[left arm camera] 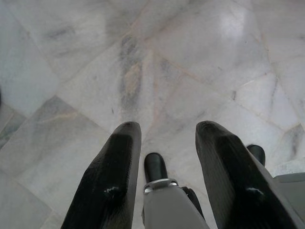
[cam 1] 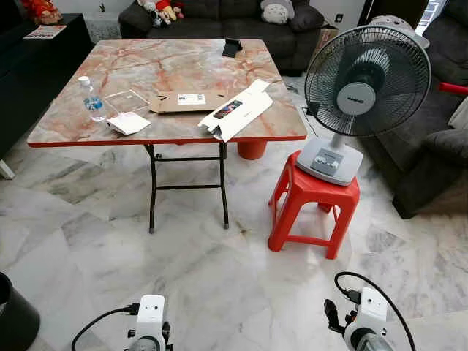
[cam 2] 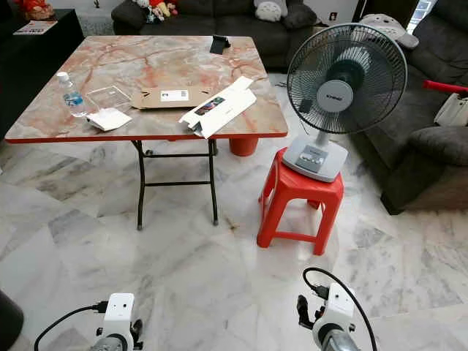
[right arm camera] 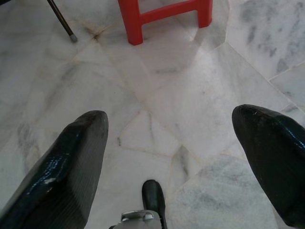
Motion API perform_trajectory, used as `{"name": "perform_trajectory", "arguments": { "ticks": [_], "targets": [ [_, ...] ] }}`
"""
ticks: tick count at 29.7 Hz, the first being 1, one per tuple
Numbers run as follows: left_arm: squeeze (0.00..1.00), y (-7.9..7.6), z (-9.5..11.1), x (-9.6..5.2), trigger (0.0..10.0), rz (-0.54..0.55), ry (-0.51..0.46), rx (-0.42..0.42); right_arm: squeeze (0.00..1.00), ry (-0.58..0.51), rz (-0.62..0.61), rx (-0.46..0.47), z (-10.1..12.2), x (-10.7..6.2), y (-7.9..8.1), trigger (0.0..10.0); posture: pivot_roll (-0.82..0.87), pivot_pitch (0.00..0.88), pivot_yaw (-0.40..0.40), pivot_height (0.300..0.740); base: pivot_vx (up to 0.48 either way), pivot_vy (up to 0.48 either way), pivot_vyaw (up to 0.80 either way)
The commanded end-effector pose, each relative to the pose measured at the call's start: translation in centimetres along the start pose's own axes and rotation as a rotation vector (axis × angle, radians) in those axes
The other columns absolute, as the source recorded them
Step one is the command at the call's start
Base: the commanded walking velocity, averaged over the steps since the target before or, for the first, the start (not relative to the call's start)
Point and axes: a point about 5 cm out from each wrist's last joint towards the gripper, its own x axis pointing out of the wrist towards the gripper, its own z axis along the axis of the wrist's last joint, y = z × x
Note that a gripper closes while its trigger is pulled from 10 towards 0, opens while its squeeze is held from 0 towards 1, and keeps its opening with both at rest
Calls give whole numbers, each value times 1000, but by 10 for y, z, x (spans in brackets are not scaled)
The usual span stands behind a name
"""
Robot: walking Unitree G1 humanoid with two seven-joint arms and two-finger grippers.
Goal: Picking trash to rubbish bin
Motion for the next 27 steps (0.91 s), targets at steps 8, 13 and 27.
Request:
{"name": "perform_trajectory", "arguments": {
  "ticks": [8, 13, 27],
  "targets": [
    [0, -1, -3, -1, 10000, -4, 14, -1, 0, -5, -6, 21, 3, 1, -1, 10000, -77, 21, -60, 740, 0, 0, 0],
    [0, -7, -4, -1, 10000, -22, 18, 12, 0, -21, -1, 20, 7, 2, 0, 10000, -80, 0, -65, 740, 0, 0, 0],
    [0, -6, 1, 0, 10000, -25, 1, 25, 0, -33, -9, -17, 9, 2, 0, 10000, -81, 0, -54, 740, 0, 0, 0]
  ]
}}
